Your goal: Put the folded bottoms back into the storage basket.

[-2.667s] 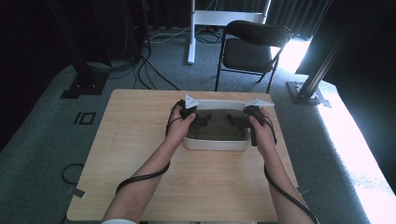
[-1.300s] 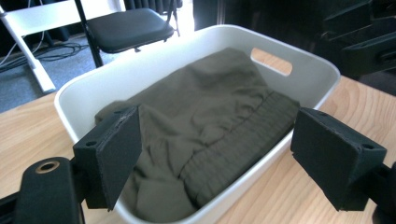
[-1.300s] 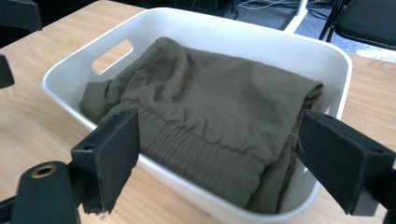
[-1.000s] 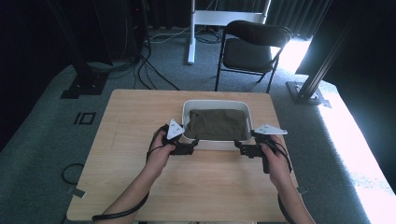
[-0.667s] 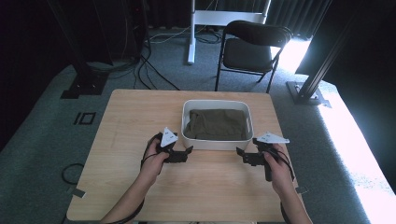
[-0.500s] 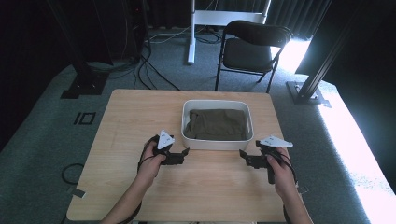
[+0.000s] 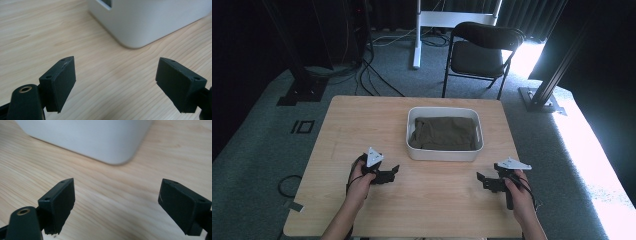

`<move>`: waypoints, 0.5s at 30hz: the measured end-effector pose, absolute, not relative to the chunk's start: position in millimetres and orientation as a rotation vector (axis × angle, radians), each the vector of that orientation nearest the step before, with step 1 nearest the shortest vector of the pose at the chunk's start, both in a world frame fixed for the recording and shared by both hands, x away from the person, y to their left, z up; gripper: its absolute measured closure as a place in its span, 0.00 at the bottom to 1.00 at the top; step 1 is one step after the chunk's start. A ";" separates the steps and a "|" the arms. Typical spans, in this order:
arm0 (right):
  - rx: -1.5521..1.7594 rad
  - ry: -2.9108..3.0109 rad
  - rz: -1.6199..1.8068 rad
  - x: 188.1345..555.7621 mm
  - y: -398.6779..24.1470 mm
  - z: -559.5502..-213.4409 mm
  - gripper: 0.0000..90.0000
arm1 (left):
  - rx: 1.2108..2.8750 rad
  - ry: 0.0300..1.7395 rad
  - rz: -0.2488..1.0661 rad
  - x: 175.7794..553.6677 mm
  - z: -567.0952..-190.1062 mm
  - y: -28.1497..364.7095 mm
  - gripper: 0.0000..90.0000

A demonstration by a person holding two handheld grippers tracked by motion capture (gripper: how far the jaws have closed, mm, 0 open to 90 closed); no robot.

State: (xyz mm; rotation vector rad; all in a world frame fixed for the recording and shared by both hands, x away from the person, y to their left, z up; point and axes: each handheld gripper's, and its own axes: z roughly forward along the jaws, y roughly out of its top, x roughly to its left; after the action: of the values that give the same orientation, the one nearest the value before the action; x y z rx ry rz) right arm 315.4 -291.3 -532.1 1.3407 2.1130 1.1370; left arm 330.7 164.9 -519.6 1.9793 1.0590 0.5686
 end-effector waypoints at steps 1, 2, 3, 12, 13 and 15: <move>1.352 2.108 1.124 313.8 -294.5 -534.5 0.15 | 1.982 1.068 0.571 329.7 -520.7 167.3 0.20; 1.360 2.104 1.119 312.6 -297.5 -536.4 0.15 | 1.977 1.080 0.575 328.6 -521.8 169.3 0.20; 1.360 2.104 1.119 312.6 -297.5 -536.4 0.15 | 1.977 1.080 0.575 328.6 -521.8 169.3 0.20; 1.438 2.067 1.048 300.1 -318.7 -549.2 0.15 | 1.953 1.189 0.606 322.3 -534.9 188.5 0.20; 1.440 2.063 1.036 298.9 -320.8 -549.8 0.15 | 1.939 1.223 0.617 322.1 -535.8 190.6 0.20; 1.458 2.045 1.023 295.9 -324.8 -551.4 0.15 | 1.925 1.243 0.626 320.9 -537.2 195.8 0.20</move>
State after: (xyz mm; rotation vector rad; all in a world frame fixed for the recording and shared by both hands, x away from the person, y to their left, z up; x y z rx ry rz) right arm 295.9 -324.8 -551.4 1.4580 2.0454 1.0235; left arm 320.9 195.8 -537.2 1.9251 1.2431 0.6257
